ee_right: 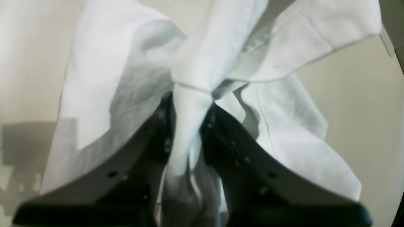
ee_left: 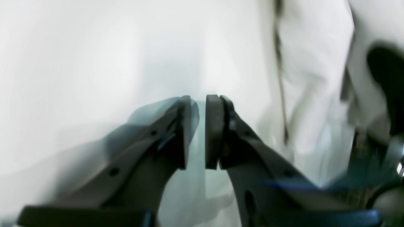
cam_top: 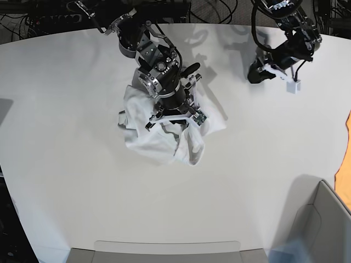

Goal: Fold the T-shirt properly
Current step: 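Drag and flip the bundle with the right gripper, folding it over itself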

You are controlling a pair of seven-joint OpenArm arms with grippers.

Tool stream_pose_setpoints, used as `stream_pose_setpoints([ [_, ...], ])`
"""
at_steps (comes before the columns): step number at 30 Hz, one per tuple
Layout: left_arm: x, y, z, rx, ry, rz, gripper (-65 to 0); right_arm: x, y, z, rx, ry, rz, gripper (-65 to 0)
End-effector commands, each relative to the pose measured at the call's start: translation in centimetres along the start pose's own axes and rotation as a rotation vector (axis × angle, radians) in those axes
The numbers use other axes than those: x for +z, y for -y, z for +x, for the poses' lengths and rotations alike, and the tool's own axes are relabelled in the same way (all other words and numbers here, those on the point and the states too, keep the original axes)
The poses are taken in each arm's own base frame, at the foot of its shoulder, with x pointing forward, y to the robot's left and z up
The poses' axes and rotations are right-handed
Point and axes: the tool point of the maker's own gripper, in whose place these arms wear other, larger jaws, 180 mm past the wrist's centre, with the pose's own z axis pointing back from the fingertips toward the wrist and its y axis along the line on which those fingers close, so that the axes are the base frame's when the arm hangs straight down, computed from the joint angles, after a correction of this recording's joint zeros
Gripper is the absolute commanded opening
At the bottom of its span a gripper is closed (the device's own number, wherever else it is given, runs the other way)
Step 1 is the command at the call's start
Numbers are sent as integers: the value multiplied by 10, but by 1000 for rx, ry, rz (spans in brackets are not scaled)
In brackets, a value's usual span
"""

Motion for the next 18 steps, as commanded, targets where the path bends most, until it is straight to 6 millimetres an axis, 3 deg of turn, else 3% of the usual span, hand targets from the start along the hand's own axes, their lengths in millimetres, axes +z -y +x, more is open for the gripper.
stream_pose_setpoints([
  [1,11,-7,11,0,44,22,-564,4,-4,16,33,56,18,-650],
  [2,17,-13,13,16,61,36,-564,5,-12,17,65,59,43,-648],
  [6,40,-36,15,75,95,93,-564,11,-45,17,152,69,137,-464],
  [9,45,-41,16,89,108,103,-564,14,-59,24,174,92,165,-370],
  [14,43,-39,13,91,101,99,-564,21,-70,53,162,215,189,-324],
  [18,42,-39,13,92,101,98,-564,36,-63,73,144,294,170,-324],
])
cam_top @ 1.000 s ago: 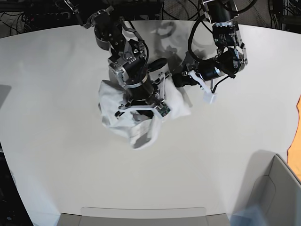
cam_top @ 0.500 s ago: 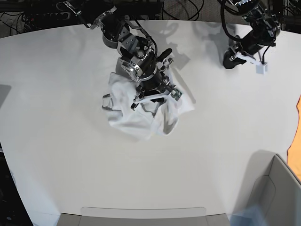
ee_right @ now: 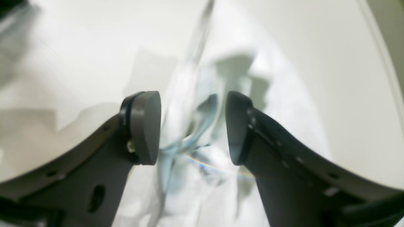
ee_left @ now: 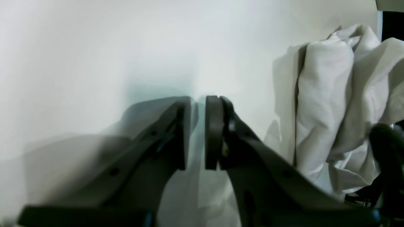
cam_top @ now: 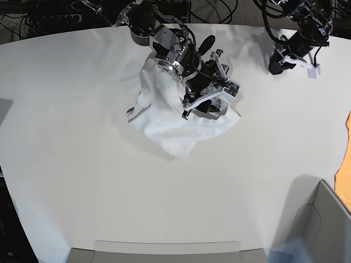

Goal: Fold the T-shirt properly
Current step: 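Drag and flip the bundle with the right gripper, folding it over itself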

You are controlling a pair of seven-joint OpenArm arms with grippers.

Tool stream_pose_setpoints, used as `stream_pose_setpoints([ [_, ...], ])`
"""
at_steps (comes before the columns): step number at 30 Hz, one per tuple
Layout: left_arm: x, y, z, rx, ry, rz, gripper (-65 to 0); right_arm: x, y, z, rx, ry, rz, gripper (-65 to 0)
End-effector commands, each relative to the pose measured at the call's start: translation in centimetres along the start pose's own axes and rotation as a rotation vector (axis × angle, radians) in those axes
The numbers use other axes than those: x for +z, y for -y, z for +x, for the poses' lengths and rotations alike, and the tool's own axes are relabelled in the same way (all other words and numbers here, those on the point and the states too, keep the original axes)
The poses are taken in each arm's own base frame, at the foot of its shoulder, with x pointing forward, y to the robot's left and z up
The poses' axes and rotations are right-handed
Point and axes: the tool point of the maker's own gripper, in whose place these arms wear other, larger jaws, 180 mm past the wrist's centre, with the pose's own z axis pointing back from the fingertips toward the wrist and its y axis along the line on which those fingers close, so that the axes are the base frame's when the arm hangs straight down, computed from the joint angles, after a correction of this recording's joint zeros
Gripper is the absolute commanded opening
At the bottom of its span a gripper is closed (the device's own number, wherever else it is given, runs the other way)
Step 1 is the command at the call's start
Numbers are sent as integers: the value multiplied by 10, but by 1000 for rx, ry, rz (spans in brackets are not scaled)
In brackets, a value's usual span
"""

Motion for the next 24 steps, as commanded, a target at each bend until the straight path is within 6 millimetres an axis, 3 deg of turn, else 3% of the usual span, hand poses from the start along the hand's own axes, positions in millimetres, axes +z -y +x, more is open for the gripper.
stream_pose_setpoints([
  [1,3,2,6,-23,11,-2,-564,9,15,28,-9,98,-41,-324],
  [3,3,2,6,-23,12,-1,-564,19,24,40,-17,139,-67,-326],
  [5,3,2,6,-23,12,-1,-564,25,44,40,-47,146,-119,-326],
  [8,3,2,6,-21,11,-1,-564,32,74,22,-107,110,-196,-347],
  [12,2,2,6,-21,10,-3,-564,34,87,-6,-127,45,-229,-442],
  [15,1,3,5,-18,9,-5,-564,31,71,-31,-102,-43,-188,-502],
  [20,-2,6,-2,-3,4,-16,-564,4,3,-50,2,-131,-5,-526],
  [22,-2,6,-2,-3,4,-16,-564,-2,-25,-42,49,-117,63,-520],
  [24,-2,6,-2,-3,4,-16,-564,0,-39,-24,64,-72,90,-520],
])
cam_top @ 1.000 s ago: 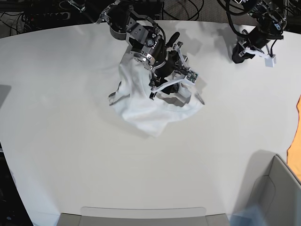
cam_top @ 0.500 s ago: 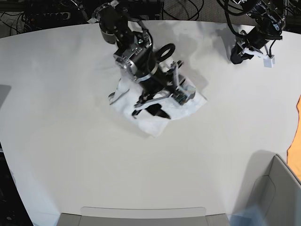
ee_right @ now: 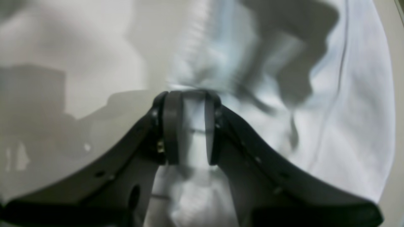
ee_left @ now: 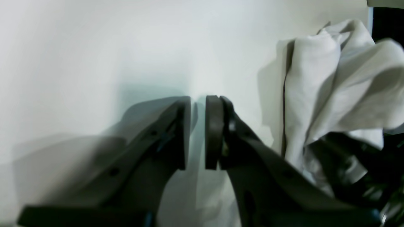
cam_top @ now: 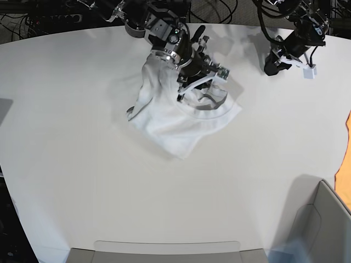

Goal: Fold the T-shirt properly
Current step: 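Drag and flip the bundle with the right gripper, folding it over itself, then release the bundle with the right gripper and withdraw it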

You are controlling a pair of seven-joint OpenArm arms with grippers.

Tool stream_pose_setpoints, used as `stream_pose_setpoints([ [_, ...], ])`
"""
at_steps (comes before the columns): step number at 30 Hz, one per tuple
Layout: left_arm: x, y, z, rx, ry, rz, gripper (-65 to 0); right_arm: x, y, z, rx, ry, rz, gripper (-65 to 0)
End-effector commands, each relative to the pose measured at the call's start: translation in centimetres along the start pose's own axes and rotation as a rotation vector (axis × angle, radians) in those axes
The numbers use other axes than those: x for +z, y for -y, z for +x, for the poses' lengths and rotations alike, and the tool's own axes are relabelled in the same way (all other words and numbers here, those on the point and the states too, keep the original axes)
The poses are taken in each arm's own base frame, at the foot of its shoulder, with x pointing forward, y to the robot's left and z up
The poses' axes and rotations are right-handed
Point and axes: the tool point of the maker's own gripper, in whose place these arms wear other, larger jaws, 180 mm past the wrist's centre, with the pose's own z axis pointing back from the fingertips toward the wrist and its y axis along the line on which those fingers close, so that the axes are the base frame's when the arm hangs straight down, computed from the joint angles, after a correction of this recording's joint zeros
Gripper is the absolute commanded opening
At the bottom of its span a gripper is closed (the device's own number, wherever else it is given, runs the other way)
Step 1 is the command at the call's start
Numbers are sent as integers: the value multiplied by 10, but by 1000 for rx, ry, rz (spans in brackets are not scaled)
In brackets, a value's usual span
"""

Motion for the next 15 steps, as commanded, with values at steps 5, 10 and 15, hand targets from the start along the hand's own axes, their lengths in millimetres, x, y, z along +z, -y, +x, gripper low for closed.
stream_pose_setpoints([
  [5,4,-2,2,-19,0,12,-564,18,40,68,-43,190,-102,-520],
  [10,6,-5,-3,-16,-8,19,-564,21,85,97,-88,280,-191,-521],
  [15,5,-3,-6,-7,-9,13,-564,-23,100,68,-58,134,-176,-522],
])
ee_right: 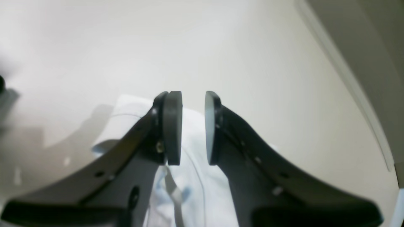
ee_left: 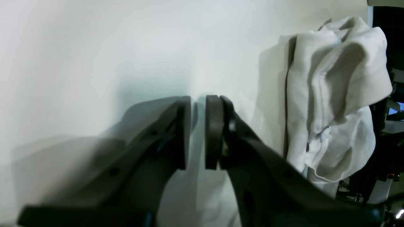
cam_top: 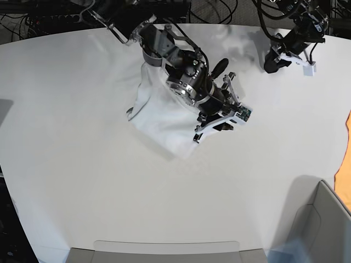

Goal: Fold the T-shirt properly
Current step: 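Release the bundle with the right gripper and withdraw it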

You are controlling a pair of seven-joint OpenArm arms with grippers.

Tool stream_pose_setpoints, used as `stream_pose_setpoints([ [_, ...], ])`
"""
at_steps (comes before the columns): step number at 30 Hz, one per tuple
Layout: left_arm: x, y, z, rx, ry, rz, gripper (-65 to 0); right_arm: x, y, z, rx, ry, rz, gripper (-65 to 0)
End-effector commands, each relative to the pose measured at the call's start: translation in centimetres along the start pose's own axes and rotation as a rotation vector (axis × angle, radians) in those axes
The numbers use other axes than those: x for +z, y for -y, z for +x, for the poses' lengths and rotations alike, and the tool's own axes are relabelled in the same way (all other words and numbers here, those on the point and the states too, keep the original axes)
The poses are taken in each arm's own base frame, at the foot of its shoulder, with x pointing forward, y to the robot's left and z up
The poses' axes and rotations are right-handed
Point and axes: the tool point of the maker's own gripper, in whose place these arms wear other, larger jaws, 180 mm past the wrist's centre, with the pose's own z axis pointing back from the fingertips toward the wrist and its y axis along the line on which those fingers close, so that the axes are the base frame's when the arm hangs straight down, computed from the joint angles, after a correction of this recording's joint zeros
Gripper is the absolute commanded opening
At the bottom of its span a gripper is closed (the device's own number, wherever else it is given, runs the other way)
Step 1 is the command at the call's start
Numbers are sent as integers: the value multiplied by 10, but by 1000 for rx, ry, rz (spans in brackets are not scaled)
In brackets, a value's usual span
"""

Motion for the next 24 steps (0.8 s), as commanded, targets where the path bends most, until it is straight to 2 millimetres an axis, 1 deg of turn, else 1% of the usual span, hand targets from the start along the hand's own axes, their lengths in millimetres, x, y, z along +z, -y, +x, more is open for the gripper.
stream_pose_setpoints([
  [1,3,-2,0,-16,-8,17,-564,-8,11,4,10,-1,-16,-522],
  [2,3,-3,0,-14,-8,17,-564,-20,7,-2,4,-30,18,-522],
  [4,3,-3,0,-14,-8,17,-564,-35,-2,-6,-11,-62,82,-522],
  [6,2,-2,-1,-13,-8,15,-564,-43,-8,-1,-29,-61,150,-521],
  [7,1,0,-2,-9,-8,11,-564,-43,-11,9,-44,-39,180,-521],
  [9,0,1,-2,-8,-9,9,-564,-36,-11,32,-79,27,218,-521],
  [10,0,1,-2,-8,-9,9,-564,-30,-8,47,-94,73,226,-521],
  [12,0,2,-1,-9,-7,7,-564,-12,9,69,-116,161,194,-521],
  [14,-1,3,-1,-16,-8,3,-564,4,29,78,-149,215,151,-521],
  [15,1,7,3,-32,1,-1,-564,8,40,68,-173,212,122,-521],
  [16,0,18,8,-66,7,-23,-564,12,58,49,-202,190,82,-521],
  [19,-11,73,13,-204,-6,-147,-564,22,97,-13,-279,103,-15,-522],
  [21,-16,108,12,-302,-19,-218,-564,37,124,-52,-335,57,-96,-524],
  [23,-18,133,9,-371,-25,-258,-569,53,145,-81,-369,25,-160,-553],
  [24,-19,142,9,-396,-20,-277,-583,60,153,-91,-383,14,-187,-575],
])
